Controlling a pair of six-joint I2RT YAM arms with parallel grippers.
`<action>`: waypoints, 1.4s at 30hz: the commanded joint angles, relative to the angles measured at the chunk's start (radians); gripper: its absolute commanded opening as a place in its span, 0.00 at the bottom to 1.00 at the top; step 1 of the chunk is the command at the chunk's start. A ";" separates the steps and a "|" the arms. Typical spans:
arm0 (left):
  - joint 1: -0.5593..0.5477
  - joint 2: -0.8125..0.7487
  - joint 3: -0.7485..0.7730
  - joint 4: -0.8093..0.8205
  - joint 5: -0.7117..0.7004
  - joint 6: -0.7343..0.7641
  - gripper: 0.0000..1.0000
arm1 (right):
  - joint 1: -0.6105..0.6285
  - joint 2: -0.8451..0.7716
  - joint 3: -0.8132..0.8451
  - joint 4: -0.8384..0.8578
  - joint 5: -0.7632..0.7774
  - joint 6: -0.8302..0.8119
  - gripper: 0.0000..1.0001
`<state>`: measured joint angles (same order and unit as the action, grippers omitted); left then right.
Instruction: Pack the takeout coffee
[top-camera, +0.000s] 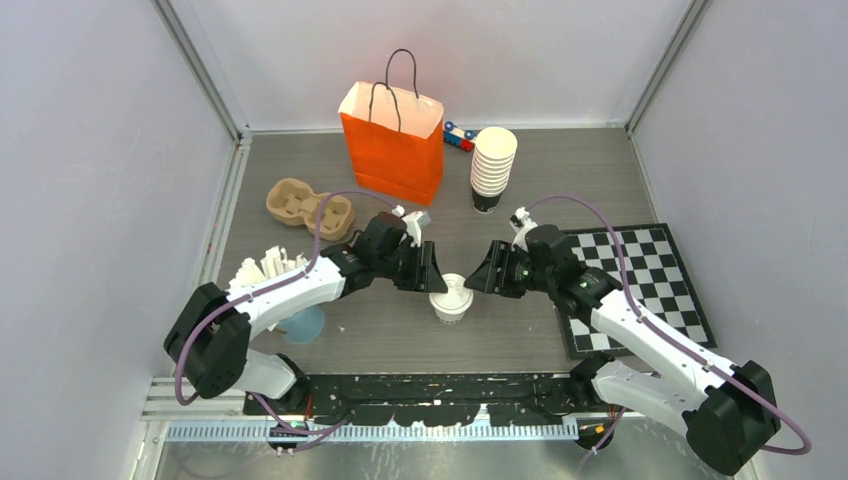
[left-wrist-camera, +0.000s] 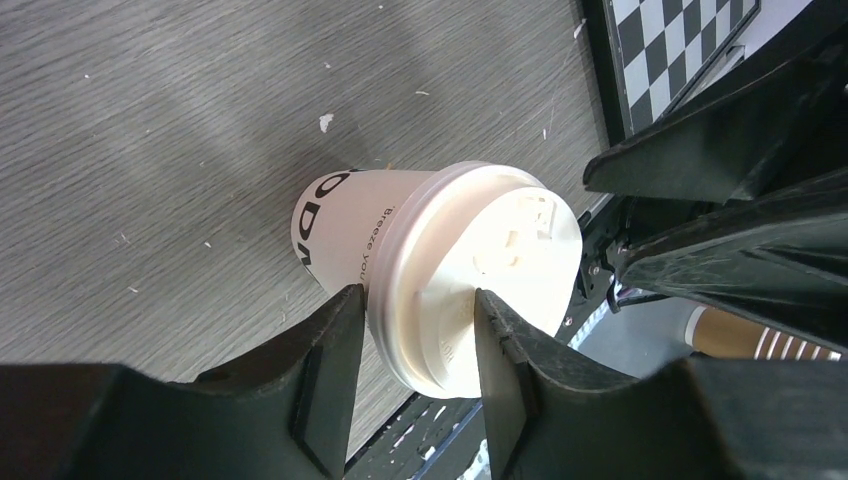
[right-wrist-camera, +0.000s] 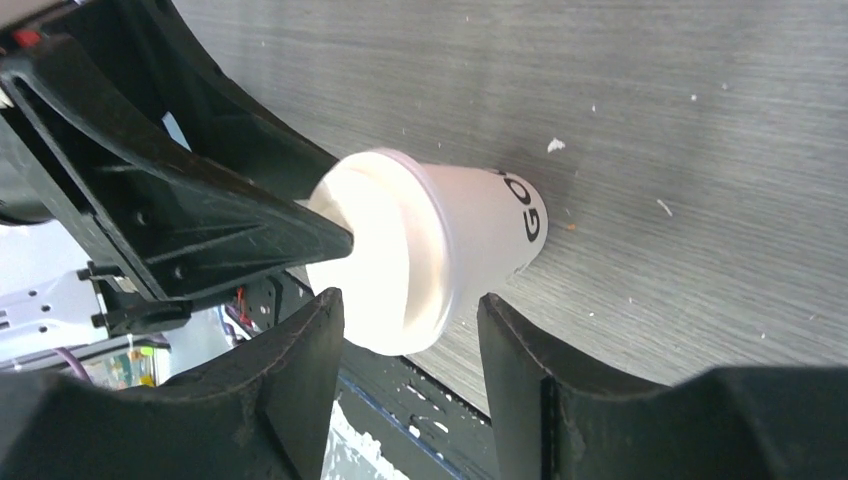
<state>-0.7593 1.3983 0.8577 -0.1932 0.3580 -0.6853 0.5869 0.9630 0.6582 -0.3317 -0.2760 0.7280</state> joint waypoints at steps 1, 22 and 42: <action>-0.006 0.000 -0.010 -0.052 -0.041 0.011 0.45 | -0.001 -0.016 -0.037 0.022 -0.081 0.002 0.55; -0.009 0.009 -0.005 -0.131 -0.119 0.066 0.44 | -0.001 0.082 -0.305 0.306 -0.111 0.099 0.34; -0.009 -0.014 0.073 -0.119 -0.022 0.076 0.45 | -0.001 -0.008 -0.090 0.099 -0.042 0.048 0.45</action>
<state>-0.7597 1.3872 0.8848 -0.2535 0.2958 -0.6456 0.5827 1.0130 0.4397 0.0345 -0.4095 0.8742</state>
